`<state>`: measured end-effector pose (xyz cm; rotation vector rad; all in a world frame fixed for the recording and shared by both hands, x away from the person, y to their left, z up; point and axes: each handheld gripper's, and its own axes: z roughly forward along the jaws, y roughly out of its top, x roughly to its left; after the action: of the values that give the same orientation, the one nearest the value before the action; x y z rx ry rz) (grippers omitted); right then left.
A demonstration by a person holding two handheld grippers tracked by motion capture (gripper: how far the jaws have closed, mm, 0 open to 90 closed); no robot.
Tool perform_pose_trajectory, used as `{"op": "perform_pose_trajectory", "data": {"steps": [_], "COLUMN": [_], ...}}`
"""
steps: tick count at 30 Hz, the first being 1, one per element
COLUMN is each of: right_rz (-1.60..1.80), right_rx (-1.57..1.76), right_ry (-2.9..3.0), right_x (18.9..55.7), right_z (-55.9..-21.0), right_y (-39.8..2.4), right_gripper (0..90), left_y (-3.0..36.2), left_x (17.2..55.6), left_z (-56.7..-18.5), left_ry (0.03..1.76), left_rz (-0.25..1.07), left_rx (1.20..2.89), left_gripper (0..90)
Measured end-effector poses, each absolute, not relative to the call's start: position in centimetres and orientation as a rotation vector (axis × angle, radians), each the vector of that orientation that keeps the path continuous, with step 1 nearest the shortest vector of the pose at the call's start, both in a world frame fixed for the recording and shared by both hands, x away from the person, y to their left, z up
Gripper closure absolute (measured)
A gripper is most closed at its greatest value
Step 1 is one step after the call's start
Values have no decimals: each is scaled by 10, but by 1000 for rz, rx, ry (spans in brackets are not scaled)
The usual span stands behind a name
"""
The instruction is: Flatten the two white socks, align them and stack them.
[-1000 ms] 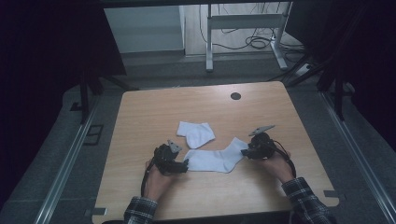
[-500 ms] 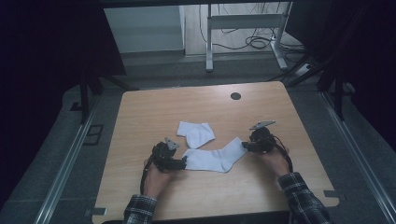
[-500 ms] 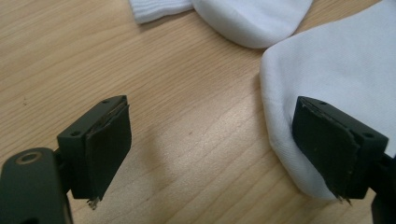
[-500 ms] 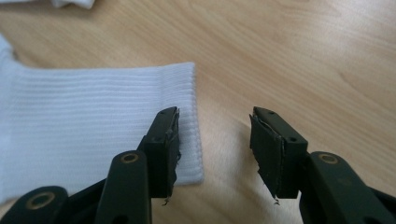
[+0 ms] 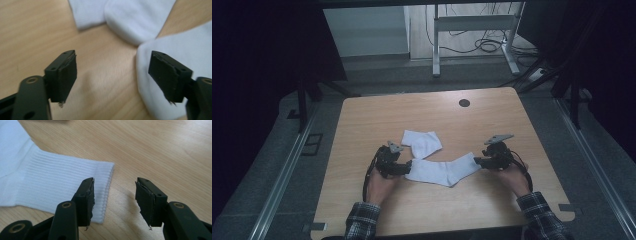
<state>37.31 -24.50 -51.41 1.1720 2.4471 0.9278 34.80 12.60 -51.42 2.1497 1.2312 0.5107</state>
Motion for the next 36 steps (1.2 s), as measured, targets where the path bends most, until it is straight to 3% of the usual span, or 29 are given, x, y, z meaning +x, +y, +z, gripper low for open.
{"op": "perform_pose_trajectory", "data": {"steps": [11, 20, 25, 36], "right_rz": [951, 919, 925, 958], "right_rx": [1217, 1255, 1246, 1151], "right_ry": [2405, 2414, 2402, 2400], "right_x": [372, 372, 373, 371], "right_z": [-515, -525, -527, -534], "right_y": [-270, -283, -286, -288], "right_gripper": [480, 478, 476, 332], "left_y": [104, 98, 97, 81], "left_x": [389, 402, 405, 412], "left_z": [-507, -524, -525, -482], "left_ry": [1222, 1283, 1302, 1203], "left_rz": [446, 374, 303, 297], "left_rx": [2150, 2183, 2146, 2093], "left_gripper": [510, 596, 822, 843]}}
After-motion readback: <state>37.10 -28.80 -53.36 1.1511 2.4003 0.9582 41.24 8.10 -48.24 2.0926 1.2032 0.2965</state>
